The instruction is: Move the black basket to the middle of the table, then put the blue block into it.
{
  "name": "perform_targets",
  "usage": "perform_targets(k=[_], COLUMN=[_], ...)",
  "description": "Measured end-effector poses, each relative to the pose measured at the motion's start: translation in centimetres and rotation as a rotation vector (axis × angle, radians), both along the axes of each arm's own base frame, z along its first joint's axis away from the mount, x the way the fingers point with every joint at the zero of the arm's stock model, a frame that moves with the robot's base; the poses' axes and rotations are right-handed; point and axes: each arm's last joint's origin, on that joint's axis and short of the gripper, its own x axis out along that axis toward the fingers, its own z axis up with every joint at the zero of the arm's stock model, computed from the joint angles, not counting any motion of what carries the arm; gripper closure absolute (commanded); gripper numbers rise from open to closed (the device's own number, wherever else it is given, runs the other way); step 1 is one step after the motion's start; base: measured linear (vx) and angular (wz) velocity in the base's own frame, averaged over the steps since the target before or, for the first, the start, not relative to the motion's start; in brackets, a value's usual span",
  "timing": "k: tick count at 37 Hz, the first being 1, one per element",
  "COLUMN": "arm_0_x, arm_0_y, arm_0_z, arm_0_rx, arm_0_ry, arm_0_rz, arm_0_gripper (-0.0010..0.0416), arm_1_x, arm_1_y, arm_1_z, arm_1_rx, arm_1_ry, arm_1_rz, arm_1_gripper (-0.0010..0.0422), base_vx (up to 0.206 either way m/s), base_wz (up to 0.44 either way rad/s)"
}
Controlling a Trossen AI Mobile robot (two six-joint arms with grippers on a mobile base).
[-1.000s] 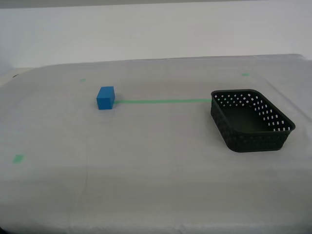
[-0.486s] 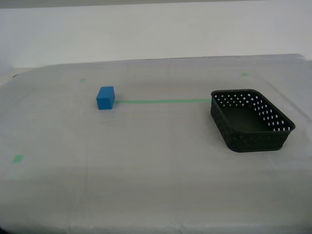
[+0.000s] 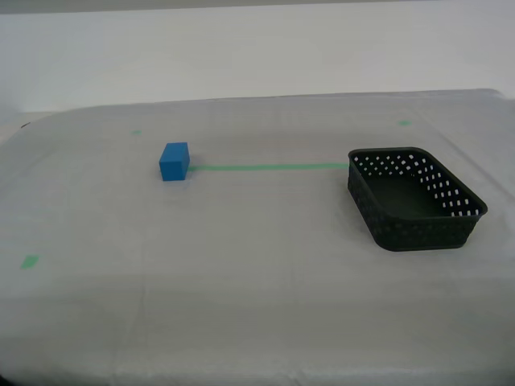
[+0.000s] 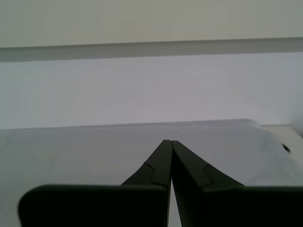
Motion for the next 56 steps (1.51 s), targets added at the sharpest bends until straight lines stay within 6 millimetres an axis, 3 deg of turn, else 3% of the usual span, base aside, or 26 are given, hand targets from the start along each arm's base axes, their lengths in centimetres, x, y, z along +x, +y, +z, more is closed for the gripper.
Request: perform_targets(k=[27, 56], arm_0_x=[-1.6, -5.2], arm_0_y=[0.0, 0.1], arm_0_z=[4.6, 7.5], arm_0_rx=[0.002, 0.036], arm_0_ry=[0.322, 0.635], arm_0_rz=[-0.001, 0.020], arm_0_gripper=[0.0406, 0.0406], arm_1_x=[0.0, 0.0], arm_1_y=[0.0, 0.0], arm_1_z=[0.0, 0.0], arm_1_rx=[0.000, 0.000], arm_1_ry=[0.000, 0.000], arm_1_rz=[0.000, 0.000], arm_1_gripper=[0.0412, 0.0412], base_vx=[0.000, 0.000], base_wz=[0.000, 0.000])
